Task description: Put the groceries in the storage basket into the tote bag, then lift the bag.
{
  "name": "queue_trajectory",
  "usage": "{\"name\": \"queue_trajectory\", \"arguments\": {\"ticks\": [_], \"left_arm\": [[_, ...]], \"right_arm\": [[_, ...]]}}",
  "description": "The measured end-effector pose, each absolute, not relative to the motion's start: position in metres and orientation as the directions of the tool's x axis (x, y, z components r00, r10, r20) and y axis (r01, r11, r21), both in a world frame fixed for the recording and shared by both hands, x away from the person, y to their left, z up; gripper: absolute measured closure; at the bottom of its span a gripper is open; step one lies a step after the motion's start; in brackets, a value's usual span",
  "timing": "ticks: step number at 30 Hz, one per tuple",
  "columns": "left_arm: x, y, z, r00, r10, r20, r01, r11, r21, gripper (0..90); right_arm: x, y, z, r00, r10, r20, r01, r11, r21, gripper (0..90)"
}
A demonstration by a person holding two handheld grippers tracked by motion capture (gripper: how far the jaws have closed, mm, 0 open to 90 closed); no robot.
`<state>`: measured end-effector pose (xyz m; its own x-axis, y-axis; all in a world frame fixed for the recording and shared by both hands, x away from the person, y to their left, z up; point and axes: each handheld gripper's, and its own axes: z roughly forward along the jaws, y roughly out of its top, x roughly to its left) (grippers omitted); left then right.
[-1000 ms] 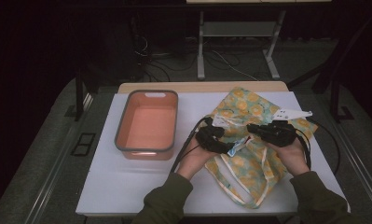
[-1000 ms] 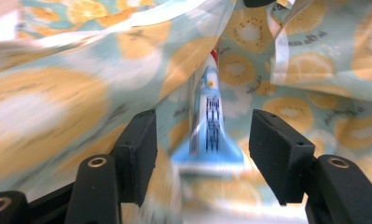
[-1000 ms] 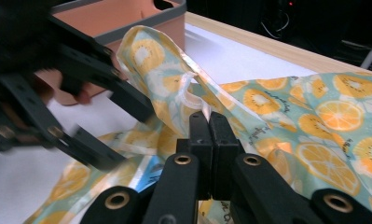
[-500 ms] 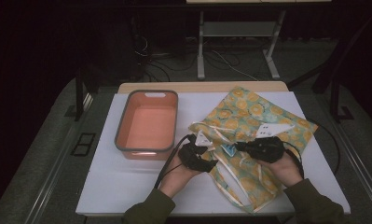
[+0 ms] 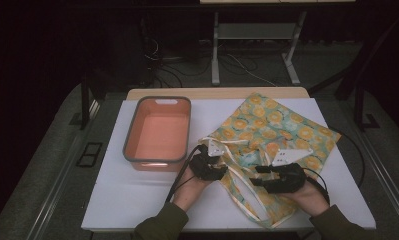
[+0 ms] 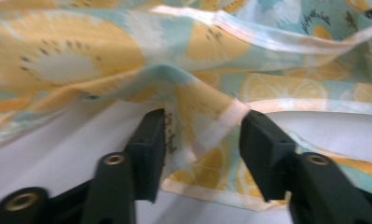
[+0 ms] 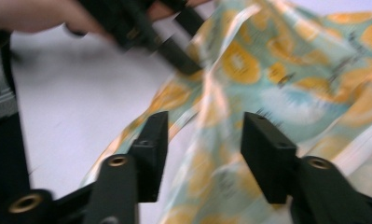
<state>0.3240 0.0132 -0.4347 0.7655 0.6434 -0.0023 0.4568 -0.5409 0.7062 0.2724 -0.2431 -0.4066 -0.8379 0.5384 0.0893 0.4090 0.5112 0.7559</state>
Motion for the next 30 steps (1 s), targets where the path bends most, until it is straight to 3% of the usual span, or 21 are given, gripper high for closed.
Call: {"name": "queue_trajectory", "arguments": {"ticks": [8, 18, 22, 27, 30], "left_arm": [[0.327, 0.017, -0.434, 0.762, 0.647, -0.03, 0.47, -0.519, 0.714, 87.9], [0.329, 0.02, -0.433, 0.774, 0.629, -0.071, 0.48, -0.51, 0.713, 89.0], [0.328, 0.021, -0.433, 0.776, 0.626, -0.075, 0.481, -0.511, 0.713, 89.1], [0.328, 0.021, -0.433, 0.776, 0.625, -0.084, 0.485, -0.507, 0.713, 89.2], [0.328, 0.022, -0.431, 0.779, 0.621, -0.089, 0.481, -0.501, 0.719, 89.3]], "right_arm": [[0.252, -0.24, -0.43, -0.843, 0.536, 0.053, 0.424, 0.6, 0.679, 43.3], [0.258, -0.238, -0.446, -0.829, 0.56, 0.013, 0.438, 0.634, 0.637, 42.2], [0.257, -0.239, -0.445, -0.829, 0.559, 0.009, 0.434, 0.633, 0.641, 58.8], [0.257, -0.24, -0.445, -0.831, 0.557, -0.003, 0.423, 0.634, 0.647, 87.1], [0.258, -0.24, -0.444, -0.834, 0.552, -0.018, 0.414, 0.647, 0.641, 89.9]]}}
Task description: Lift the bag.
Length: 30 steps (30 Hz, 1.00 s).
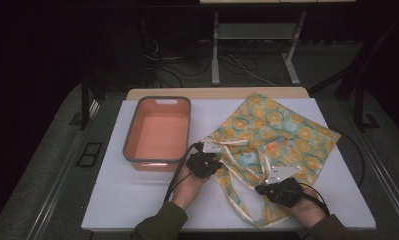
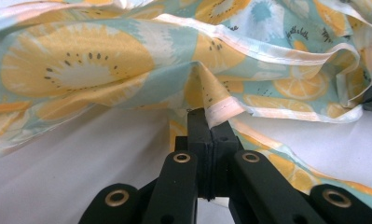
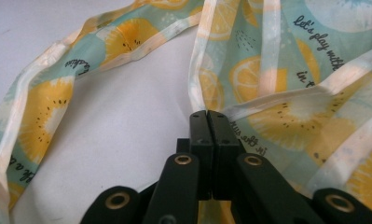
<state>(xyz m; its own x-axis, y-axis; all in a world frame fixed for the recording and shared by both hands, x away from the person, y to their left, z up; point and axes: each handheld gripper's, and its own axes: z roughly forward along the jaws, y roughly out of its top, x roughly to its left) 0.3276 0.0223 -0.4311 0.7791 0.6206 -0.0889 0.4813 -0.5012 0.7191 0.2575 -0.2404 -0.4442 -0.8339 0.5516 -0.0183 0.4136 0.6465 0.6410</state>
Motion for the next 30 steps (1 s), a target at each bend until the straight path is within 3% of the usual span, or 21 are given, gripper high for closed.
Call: {"name": "queue_trajectory", "arguments": {"ticks": [12, 30], "left_arm": [[0.324, 0.032, -0.416, 0.773, 0.617, -0.146, 0.473, -0.409, 0.78, 89.5], [0.337, 0.028, -0.363, 0.781, 0.607, -0.149, 0.371, -0.258, 0.892, 89.5]], "right_arm": [[0.269, -0.269, -0.419, -0.772, 0.632, -0.064, 0.396, 0.558, 0.73, 90.0], [0.312, -0.294, -0.368, -0.668, 0.742, -0.065, 0.31, 0.357, 0.881, 90.0]]}}
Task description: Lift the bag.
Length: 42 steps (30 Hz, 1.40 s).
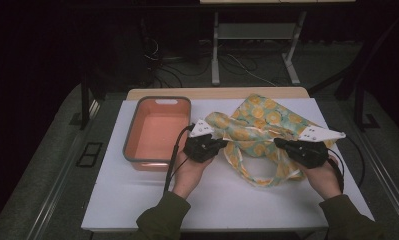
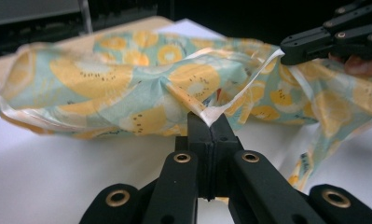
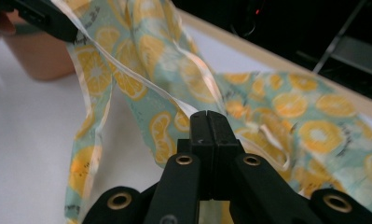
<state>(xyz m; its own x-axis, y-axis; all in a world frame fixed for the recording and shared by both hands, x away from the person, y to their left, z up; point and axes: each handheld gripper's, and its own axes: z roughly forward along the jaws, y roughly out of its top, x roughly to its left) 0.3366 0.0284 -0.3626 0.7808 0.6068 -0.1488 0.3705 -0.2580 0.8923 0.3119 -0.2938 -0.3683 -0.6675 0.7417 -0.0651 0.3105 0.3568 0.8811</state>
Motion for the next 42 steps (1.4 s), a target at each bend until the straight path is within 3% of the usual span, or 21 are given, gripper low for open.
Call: {"name": "queue_trajectory", "arguments": {"ticks": [10, 28, 32, 37, 42], "left_arm": [[0.34, 0.029, -0.325, 0.792, 0.597, -0.13, 0.298, -0.191, 0.935, 89.5], [0.358, 0.023, -0.396, 0.763, 0.626, -0.159, 0.433, -0.313, 0.845, 87.9], [0.355, 0.025, -0.397, 0.757, 0.637, -0.145, 0.431, -0.32, 0.843, 73.3], [0.346, 0.031, -0.393, 0.755, 0.645, -0.118, 0.415, -0.33, 0.848, 52.0], [0.334, 0.034, -0.389, 0.77, 0.629, -0.105, 0.399, -0.347, 0.849, 39.3]], "right_arm": [[0.315, -0.299, -0.335, -0.648, 0.759, -0.067, 0.234, 0.283, 0.93, 90.0], [0.344, -0.297, -0.392, -0.655, 0.755, 0.006, 0.419, 0.357, 0.835, 90.0], [0.344, -0.297, -0.393, -0.653, 0.757, 0.02, 0.429, 0.348, 0.833, 83.7], [0.339, -0.305, -0.385, -0.665, 0.742, 0.087, 0.431, 0.285, 0.856, 64.1], [0.331, -0.308, -0.383, -0.689, 0.712, 0.136, 0.441, 0.263, 0.858, 55.3]]}}
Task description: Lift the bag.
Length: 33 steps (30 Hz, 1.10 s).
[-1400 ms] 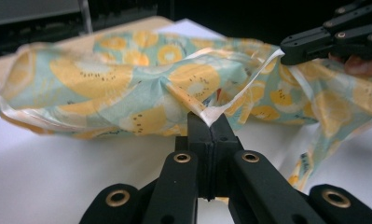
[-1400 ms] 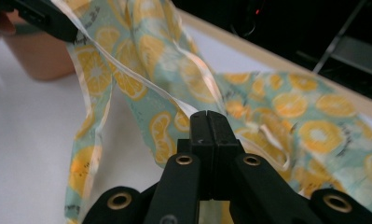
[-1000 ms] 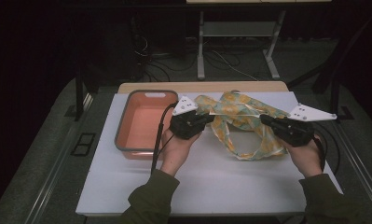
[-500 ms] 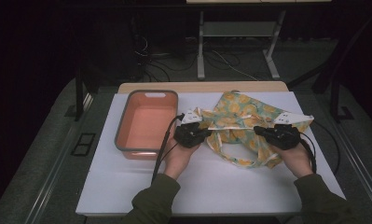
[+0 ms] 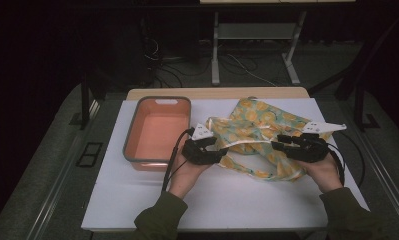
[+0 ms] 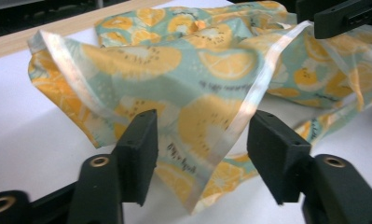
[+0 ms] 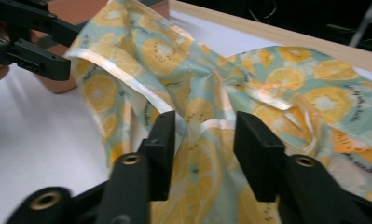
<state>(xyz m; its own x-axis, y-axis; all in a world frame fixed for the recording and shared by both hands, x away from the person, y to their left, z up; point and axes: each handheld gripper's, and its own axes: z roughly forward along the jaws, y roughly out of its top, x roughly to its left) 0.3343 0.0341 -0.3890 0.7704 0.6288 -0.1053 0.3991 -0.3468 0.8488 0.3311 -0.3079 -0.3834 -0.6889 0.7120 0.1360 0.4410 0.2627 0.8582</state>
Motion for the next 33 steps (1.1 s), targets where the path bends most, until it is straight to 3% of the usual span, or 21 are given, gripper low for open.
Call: {"name": "queue_trajectory", "arguments": {"ticks": [9, 19, 33], "left_arm": [[0.307, 0.062, -0.381, 0.816, 0.57, -0.099, 0.358, -0.364, 0.859, 19.1], [0.278, 0.12, -0.382, 0.833, 0.548, -0.079, 0.319, -0.358, 0.877, 11.6], [0.259, 0.169, -0.4, 0.807, 0.587, -0.068, 0.328, -0.349, 0.878, 0.0]], "right_arm": [[0.306, -0.306, -0.381, -0.753, 0.635, 0.171, 0.423, 0.269, 0.865, 37.7], [0.285, -0.326, -0.386, -0.755, 0.635, 0.164, 0.406, 0.257, 0.877, 20.6], [0.27, -0.334, -0.408, -0.751, 0.643, 0.15, 0.413, 0.281, 0.866, 12.9]]}}
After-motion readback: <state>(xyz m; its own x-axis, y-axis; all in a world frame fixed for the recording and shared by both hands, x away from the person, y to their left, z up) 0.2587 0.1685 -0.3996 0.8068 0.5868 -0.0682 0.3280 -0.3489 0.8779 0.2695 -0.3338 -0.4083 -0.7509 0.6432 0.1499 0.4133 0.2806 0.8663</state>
